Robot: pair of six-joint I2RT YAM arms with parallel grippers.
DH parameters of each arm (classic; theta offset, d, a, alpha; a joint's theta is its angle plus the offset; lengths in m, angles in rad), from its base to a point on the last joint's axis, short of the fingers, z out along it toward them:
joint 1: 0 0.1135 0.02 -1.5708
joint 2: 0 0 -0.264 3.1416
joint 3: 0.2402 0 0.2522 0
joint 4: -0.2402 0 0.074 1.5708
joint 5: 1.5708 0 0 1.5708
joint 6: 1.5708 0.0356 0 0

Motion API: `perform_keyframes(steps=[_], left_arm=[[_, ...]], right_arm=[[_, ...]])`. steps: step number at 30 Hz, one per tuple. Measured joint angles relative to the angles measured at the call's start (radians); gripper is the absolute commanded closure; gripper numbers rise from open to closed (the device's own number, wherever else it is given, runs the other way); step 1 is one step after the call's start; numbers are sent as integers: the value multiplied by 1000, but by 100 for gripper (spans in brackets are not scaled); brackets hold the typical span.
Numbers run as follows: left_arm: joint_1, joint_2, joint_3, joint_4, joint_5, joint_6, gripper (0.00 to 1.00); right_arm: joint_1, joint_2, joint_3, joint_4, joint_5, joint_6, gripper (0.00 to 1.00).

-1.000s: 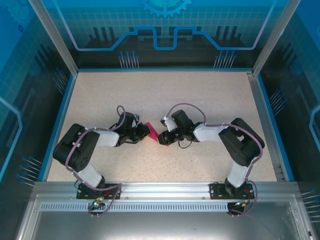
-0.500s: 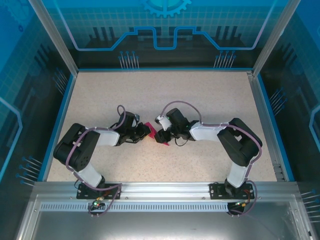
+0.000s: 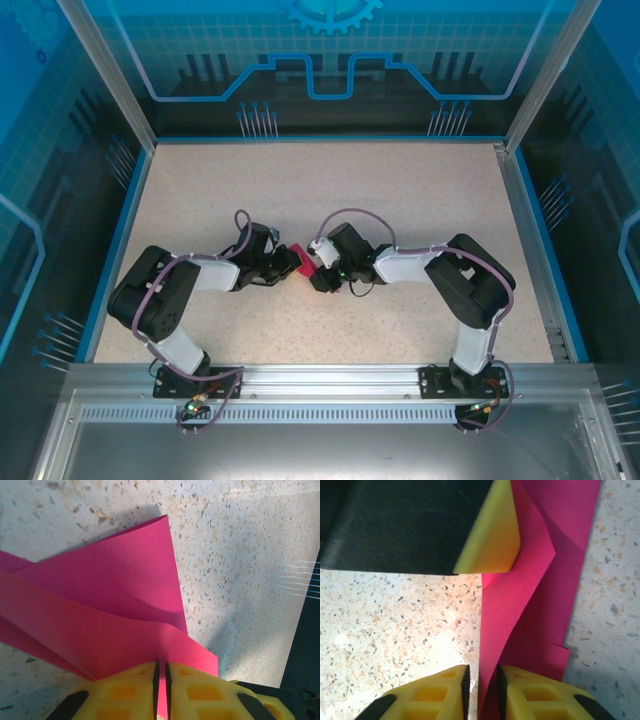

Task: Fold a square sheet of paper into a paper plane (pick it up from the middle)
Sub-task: Fold the wing for the fifth time at the center of the table.

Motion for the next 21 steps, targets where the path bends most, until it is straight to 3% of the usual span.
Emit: perform_keyframes(steps=[9,21], left_arm=[[0,2,10,-4,0,1,83],[0,2,16,18,36,4,82]], right_arm=[[-14,0,-5,25,-35,30,100],[-60,22,-31,102,-181,143,98]])
